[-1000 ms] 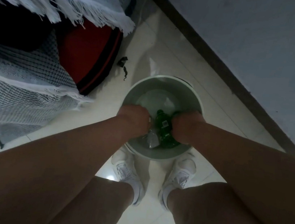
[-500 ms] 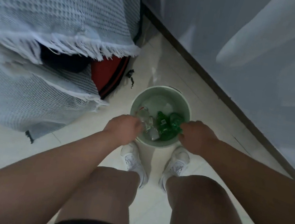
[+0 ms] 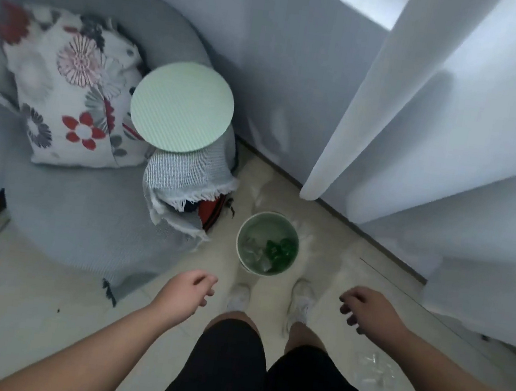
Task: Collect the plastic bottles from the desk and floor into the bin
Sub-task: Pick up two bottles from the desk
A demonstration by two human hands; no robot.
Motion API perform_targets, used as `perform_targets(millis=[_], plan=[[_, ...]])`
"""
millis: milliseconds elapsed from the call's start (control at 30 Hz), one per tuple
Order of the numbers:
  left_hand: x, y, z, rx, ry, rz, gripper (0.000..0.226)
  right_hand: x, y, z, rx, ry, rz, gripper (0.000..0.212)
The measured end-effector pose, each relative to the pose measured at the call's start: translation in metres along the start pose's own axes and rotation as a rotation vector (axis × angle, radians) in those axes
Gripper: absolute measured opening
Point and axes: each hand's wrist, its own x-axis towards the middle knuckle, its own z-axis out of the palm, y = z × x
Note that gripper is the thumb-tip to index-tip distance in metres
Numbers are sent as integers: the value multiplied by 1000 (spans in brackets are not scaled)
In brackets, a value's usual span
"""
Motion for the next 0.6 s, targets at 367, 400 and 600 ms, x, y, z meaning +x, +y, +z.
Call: perform_targets(millis=[367,400,600], plan=[[-14,46,-36,299,-239,201,31,-148,79,76,668,336,321,17],[-16,53,-34,337,-271,222,32,-166,90,92,737,363,348,17],[-26,83,11,610,-391,332,32,-251,160,195,1118,543,521,16]])
